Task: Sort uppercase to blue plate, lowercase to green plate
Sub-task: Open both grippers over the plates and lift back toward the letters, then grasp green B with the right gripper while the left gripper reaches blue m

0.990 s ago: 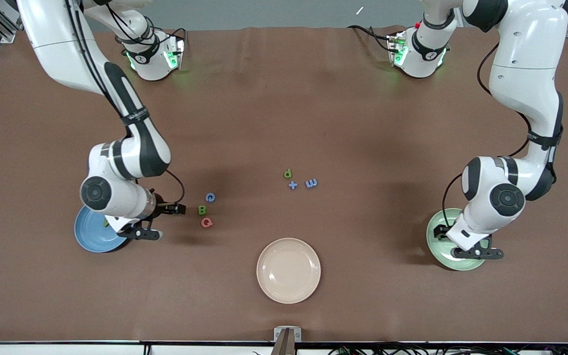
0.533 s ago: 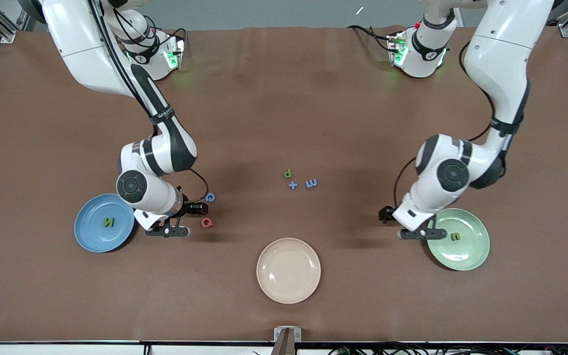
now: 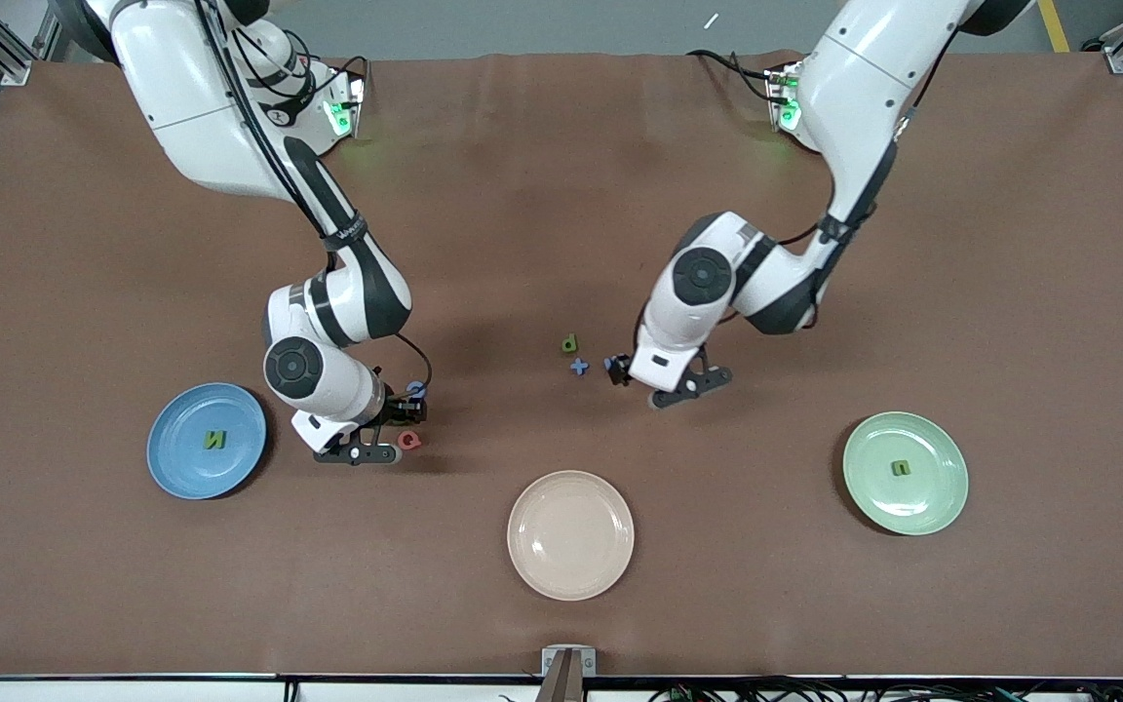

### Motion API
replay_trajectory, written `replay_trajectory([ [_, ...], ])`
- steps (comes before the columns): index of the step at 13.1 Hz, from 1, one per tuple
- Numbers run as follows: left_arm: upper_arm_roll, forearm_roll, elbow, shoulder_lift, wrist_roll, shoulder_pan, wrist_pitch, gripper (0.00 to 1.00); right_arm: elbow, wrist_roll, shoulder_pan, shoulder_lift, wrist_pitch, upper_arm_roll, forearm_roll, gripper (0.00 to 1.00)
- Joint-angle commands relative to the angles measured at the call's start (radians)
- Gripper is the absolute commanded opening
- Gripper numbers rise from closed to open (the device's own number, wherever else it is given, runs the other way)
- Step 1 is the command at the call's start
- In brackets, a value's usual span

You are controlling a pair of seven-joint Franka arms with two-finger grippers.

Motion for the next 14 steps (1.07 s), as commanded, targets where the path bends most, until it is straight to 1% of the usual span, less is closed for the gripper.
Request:
replay_trajectory([
  [1, 0.008, 0.017, 0.026, 0.036, -0.073, -0.039, 0.033, 1.00, -0.017, 0.007, 0.010, -0.001, 0.027, -0.008, 0.021, 0.53],
  [3, 0.013, 0.017, 0.028, 0.066, -0.113, -0.064, 0.085, 1.00, -0.039, 0.007, 0.012, 0.002, 0.064, -0.008, 0.019, 0.48],
  [4, 0.016, 0.017, 0.026, 0.074, -0.116, -0.070, 0.091, 1.00, -0.039, 0.006, 0.012, 0.002, 0.061, -0.008, 0.019, 0.43],
  [8, 0.017, 0.018, 0.023, 0.080, -0.113, -0.068, 0.085, 0.99, -0.037, 0.004, 0.010, 0.001, 0.057, -0.010, 0.019, 0.20],
  [10, 0.017, 0.018, 0.025, 0.080, -0.113, -0.068, 0.084, 0.99, -0.036, 0.004, 0.004, -0.001, 0.055, -0.010, 0.019, 0.07],
  [11, 0.017, 0.018, 0.026, 0.080, -0.113, -0.068, 0.084, 0.98, -0.033, -0.005, -0.002, -0.004, 0.054, -0.011, 0.019, 0.04],
  [12, 0.019, 0.020, 0.028, 0.082, -0.112, -0.068, 0.084, 0.98, -0.024, -0.017, -0.017, -0.007, 0.049, -0.016, 0.012, 0.04],
  [13, 0.019, 0.023, 0.028, 0.083, -0.112, -0.070, 0.084, 0.97, -0.011, -0.060, -0.055, -0.007, 0.023, -0.016, 0.007, 0.04],
  [14, 0.019, 0.043, 0.028, 0.085, -0.112, -0.068, 0.084, 0.95, 0.006, -0.129, -0.092, -0.007, -0.014, -0.016, 0.007, 0.04],
])
